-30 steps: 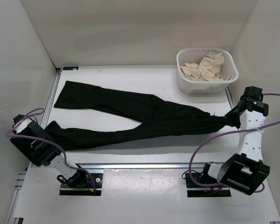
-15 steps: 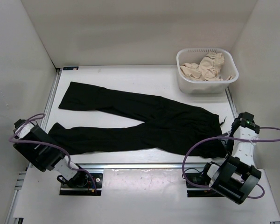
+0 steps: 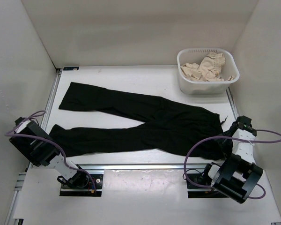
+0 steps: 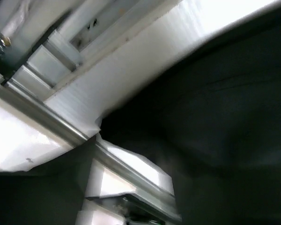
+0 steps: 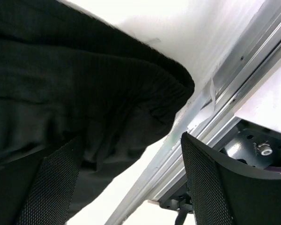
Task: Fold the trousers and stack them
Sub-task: Flatten the trousers out
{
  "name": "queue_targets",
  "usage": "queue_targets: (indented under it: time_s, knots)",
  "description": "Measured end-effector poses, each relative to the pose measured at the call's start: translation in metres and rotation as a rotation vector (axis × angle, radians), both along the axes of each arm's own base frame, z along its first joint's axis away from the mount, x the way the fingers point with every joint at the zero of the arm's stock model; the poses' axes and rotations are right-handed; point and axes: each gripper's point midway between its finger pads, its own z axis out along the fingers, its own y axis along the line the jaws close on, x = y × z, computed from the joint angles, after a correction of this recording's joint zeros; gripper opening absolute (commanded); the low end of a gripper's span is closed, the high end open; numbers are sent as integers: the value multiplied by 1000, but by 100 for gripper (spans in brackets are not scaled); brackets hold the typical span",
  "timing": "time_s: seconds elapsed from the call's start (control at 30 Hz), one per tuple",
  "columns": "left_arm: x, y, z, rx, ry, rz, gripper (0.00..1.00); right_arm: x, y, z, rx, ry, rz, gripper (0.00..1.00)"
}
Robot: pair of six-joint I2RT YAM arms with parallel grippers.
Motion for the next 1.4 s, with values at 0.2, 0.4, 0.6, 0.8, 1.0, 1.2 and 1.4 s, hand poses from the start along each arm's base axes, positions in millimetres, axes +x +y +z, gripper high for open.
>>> queue_targets:
  time_s: [0.2, 0.4, 0.6, 0.8, 1.0, 1.2, 1.4]
  knots:
    - [0, -4, -4, 3, 5, -15, 14, -19, 13, -33, 76, 114, 0, 32]
    - [-11, 3, 0, 59, 31, 3, 14, -21, -2, -25, 36, 96, -83, 0]
    - [-20, 20, 20, 176, 47, 26, 14, -26, -13, -6, -2, 61, -222, 0]
    - [-29, 27, 27, 235, 92, 36, 52, -33, -10, -7, 31, 94, -284, 47]
    - [-36, 22, 27, 223, 121, 35, 78, -32, -17, -1, 1, 91, -286, 85]
    - [15, 33, 89, 197, -49, -12, 85, 8, -36, 42, -92, -14, -182, 83]
    - [127, 6, 177, 235, -384, -255, 89, 89, -38, 109, -174, -242, 49, 83]
